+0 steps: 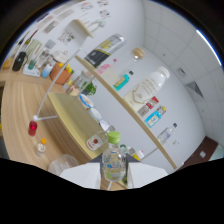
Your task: Make me a cup of Vodka Sunrise.
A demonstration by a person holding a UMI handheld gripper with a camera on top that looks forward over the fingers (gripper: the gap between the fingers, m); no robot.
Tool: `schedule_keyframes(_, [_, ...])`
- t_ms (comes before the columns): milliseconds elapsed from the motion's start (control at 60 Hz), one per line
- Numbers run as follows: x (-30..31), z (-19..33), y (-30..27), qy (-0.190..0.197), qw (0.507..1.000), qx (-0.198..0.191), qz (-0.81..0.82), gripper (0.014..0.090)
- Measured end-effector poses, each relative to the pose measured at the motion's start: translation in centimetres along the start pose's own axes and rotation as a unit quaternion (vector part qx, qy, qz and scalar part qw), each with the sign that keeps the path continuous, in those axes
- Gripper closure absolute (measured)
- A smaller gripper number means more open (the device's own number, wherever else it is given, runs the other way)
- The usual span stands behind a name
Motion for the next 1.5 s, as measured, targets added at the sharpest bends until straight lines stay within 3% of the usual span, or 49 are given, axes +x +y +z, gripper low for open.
schedule_keyframes(183, [0.0, 0.2, 2.6, 0.002, 0.971, 0.002, 0.241, 0.069])
schedule_keyframes(417, [-3.7, 2.3, 9.9, -0.009, 0.922, -0.054, 0.383, 0.0692])
schedule_keyframes(850, [-10.9, 5.1, 18.3, -0.046, 0.892, -0.154, 0.422, 0.0692])
schedule_keyframes(1417, [-11.5, 3.8, 19.8, -0.034, 0.891, -0.17, 0.419, 0.0671])
schedule_keyframes(1500, [-11.3, 3.5, 19.8, -0.029, 0.893, -0.173, 0.415, 0.0596])
